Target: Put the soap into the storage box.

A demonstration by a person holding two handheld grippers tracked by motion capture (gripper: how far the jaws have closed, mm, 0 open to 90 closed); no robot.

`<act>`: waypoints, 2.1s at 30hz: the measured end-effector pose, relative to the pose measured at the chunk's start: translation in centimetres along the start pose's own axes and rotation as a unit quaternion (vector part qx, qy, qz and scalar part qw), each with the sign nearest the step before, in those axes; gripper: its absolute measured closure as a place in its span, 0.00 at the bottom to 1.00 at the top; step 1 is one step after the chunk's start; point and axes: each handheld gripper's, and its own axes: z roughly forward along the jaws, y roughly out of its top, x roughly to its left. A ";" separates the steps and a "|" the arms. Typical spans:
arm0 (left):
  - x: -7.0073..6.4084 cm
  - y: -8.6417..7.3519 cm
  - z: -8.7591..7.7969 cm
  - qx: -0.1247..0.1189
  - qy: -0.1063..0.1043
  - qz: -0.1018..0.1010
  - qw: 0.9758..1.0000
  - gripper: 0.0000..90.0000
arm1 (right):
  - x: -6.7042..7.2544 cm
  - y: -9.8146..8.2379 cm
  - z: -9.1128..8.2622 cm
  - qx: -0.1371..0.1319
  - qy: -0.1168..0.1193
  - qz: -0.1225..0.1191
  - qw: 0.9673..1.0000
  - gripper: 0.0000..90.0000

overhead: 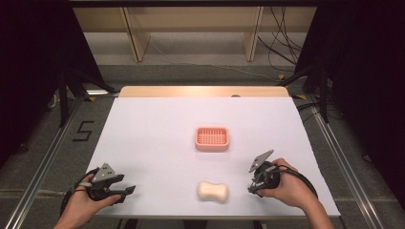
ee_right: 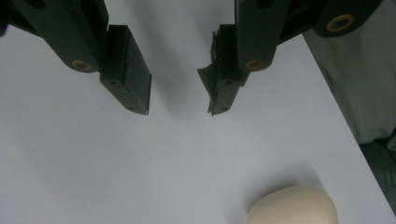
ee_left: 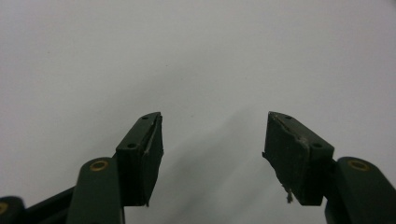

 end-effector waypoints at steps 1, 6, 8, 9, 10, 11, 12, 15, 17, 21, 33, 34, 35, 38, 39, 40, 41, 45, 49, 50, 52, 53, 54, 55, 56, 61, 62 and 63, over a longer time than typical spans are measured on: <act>0.0 0.0 0.1 0.000 0.004 0.006 1.000 0.41 | 0.2 0.2 0.0 0.008 -0.001 -0.007 1.000 0.64; -0.2 0.1 0.2 -0.003 -0.001 0.012 1.000 0.41 | 1.0 1.4 -0.6 0.035 -0.010 -0.032 0.999 0.59; -0.6 -0.1 0.6 -0.017 -0.001 -0.010 1.000 0.41 | 1.2 2.1 -1.0 0.040 -0.010 -0.048 0.998 0.57; -0.5 -0.1 0.5 -0.012 0.000 0.001 1.000 0.41 | 1.5 2.5 -1.1 0.044 -0.006 -0.055 0.997 0.57; -0.5 -0.1 0.5 -0.008 -0.004 0.004 1.000 0.41 | 1.7 2.9 -1.1 0.050 -0.004 -0.065 0.997 0.56; -0.5 -0.1 0.4 0.001 -0.005 0.010 1.000 0.41 | 1.9 3.2 -1.2 0.055 0.001 -0.074 0.996 0.55; -0.5 -0.1 0.4 0.001 -0.005 0.010 1.000 0.41 | 1.9 3.2 -1.2 0.055 0.001 -0.074 0.996 0.55; -0.3 0.1 0.2 0.004 -0.004 0.025 1.000 0.41 | 2.7 4.6 -1.2 0.068 0.003 -0.092 0.993 0.55; -0.5 0.0 0.4 -0.002 -0.006 0.011 1.000 0.41 | 2.9 5.2 -1.0 0.072 0.004 -0.108 0.992 0.55; -0.3 0.0 0.4 0.000 -0.002 0.022 1.000 0.41 | 3.0 6.1 -0.8 0.084 -0.001 -0.127 0.988 0.54; -0.4 0.1 0.3 0.002 -0.004 0.024 1.000 0.41 | 5.0 9.5 0.5 0.105 0.016 -0.150 0.983 0.53; -0.4 0.1 0.3 -0.003 -0.003 0.024 1.000 0.41 | 5.1 9.7 0.6 0.107 0.019 -0.153 0.982 0.53; -0.4 0.0 0.4 -0.002 -0.006 0.016 1.000 0.41 | 5.1 9.9 0.8 0.107 0.022 -0.160 0.981 0.53; -0.3 0.1 0.3 -0.001 -0.003 0.026 1.000 0.41 | 5.5 10.5 1.2 0.117 0.023 -0.162 0.980 0.53; -0.3 0.1 0.3 -0.001 -0.003 0.026 1.000 0.41 | 5.5 10.5 1.2 0.117 0.023 -0.162 0.980 0.53; -0.3 0.1 0.3 0.000 -0.002 0.029 1.000 0.41 | 5.6 10.7 1.4 0.118 0.026 -0.167 0.979 0.53; -0.6 0.1 0.6 -0.016 0.000 0.005 1.000 0.41 | 5.6 11.1 1.7 0.117 0.029 -0.179 0.976 0.52; -0.7 0.0 0.6 -0.022 -0.001 0.002 1.000 0.41 | 5.9 11.6 2.3 0.119 0.039 -0.194 0.973 0.51; -0.6 0.0 0.6 -0.022 0.000 0.008 1.000 0.41 | 6.2 11.8 2.7 0.131 0.039 -0.186 0.973 0.49; -0.7 0.0 0.6 -0.022 -0.001 0.003 1.000 0.41 | 6.1 11.9 2.9 0.125 0.041 -0.201 0.971 0.49; -0.7 0.0 0.6 -0.022 0.000 0.007 1.000 0.41 | 6.0 12.2 3.3 0.122 0.047 -0.216 0.968 0.49; -0.7 0.0 0.6 -0.022 0.000 0.008 1.000 0.41 | 6.1 12.2 3.4 0.129 0.046 -0.213 0.967 0.49; -0.7 0.0 0.7 -0.022 -0.002 -0.001 1.000 0.41 | 6.3 12.2 3.5 0.137 0.046 -0.197 0.970 0.49; -0.7 0.0 0.7 -0.022 -0.002 -0.001 1.000 0.41 | 6.2 12.4 3.7 0.132 0.046 -0.209 0.968 0.49; -0.7 0.0 0.7 -0.022 -0.003 0.000 1.000 0.41 | 6.2 12.4 3.8 0.130 0.046 -0.213 0.967 0.49; -0.7 0.0 0.7 -0.019 0.003 0.009 1.000 0.41 | 6.4 12.6 4.3 0.144 0.051 -0.204 0.967 0.49; -0.7 0.0 0.6 -0.019 0.003 0.010 1.000 0.41 | 6.1 12.8 4.6 0.127 0.055 -0.233 0.963 0.49; -0.7 0.0 0.6 -0.018 0.003 0.010 1.000 0.41 | 6.3 12.7 4.5 0.144 0.051 -0.208 0.966 0.49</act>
